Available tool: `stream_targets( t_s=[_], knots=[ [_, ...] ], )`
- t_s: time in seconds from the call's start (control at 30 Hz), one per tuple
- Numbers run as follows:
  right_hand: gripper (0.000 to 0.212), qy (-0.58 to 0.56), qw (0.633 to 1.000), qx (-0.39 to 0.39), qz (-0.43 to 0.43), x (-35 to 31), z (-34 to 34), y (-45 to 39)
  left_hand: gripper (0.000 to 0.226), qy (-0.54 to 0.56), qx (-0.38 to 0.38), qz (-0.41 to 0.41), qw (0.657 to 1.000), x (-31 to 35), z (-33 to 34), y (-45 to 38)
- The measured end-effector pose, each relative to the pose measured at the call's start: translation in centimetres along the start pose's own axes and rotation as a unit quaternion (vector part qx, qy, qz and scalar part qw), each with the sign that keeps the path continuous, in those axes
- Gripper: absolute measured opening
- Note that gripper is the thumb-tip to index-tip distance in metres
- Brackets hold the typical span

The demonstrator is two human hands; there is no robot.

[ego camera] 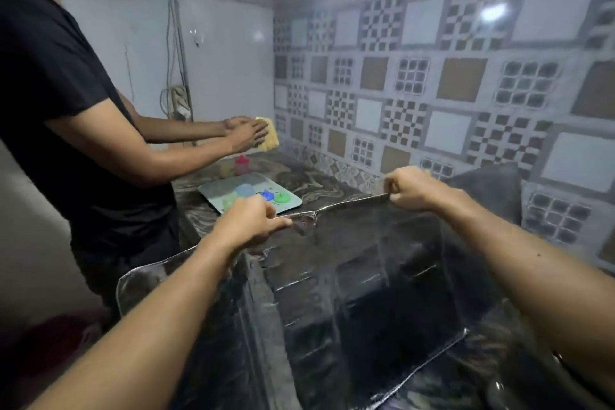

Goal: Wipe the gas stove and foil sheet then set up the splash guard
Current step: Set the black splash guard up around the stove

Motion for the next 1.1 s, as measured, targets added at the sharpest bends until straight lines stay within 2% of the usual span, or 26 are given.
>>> stream_targets(
  t_s=[0.07,0.17,0.27,0.4,0.47,0.57,0.77,0.87,1.1],
  knots=[
    [0.027,0.007,1.0,-0.014,0.024,1.5,-1.8,1.3,0.044,-0.004,0.019,-0.001,1.0,0.2,-1.6,0.8],
    [0.036,0.053,0.993,-0.019,0.106,4.8,-3.2,3.9,0.034,-0.008,0.03,0.004,1.0,0.3,-3.0,1.9],
    [0.025,0.063,0.986,0.013,0.154,7.0,-3.8,6.6,0.031,-0.008,0.03,0.005,1.0,0.5,-3.7,2.7],
    [0.033,0.037,0.989,0.056,0.136,7.2,-5.9,8.9,0.028,-0.003,0.053,-0.003,0.999,0.9,-5.3,3.6],
    [0.04,0.031,0.987,0.093,0.126,7.0,-7.7,9.8,0.026,0.014,0.069,-0.002,0.998,1.2,-6.3,3.5],
    [0.041,0.038,0.977,0.171,0.122,6.7,-11.2,11.9,0.028,0.048,0.11,0.015,0.993,3.0,-8.1,3.2],
    [0.038,0.094,0.933,0.299,0.177,8.4,-17.3,18.3,0.03,0.133,0.163,0.059,0.976,9.8,-9.7,2.0],
    [0.027,0.117,0.913,0.331,0.209,10.2,-19.1,21.7,0.029,0.158,0.181,0.061,0.969,13.9,-9.3,1.8],
    [0.036,0.163,0.867,0.374,0.286,16.0,-21.5,28.4,0.028,0.19,0.199,0.094,0.957,25.8,-7.6,2.2]
  ],
)
Point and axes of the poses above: each hand's wrist, its own y-axis away from the middle knuckle, its own z-axis out of the palm, x = y × z, the point moved 4 cm from there along -y, towards the middle knuckle, and after that the axes turned 14 degrees about -y, right-handed, at the moved point
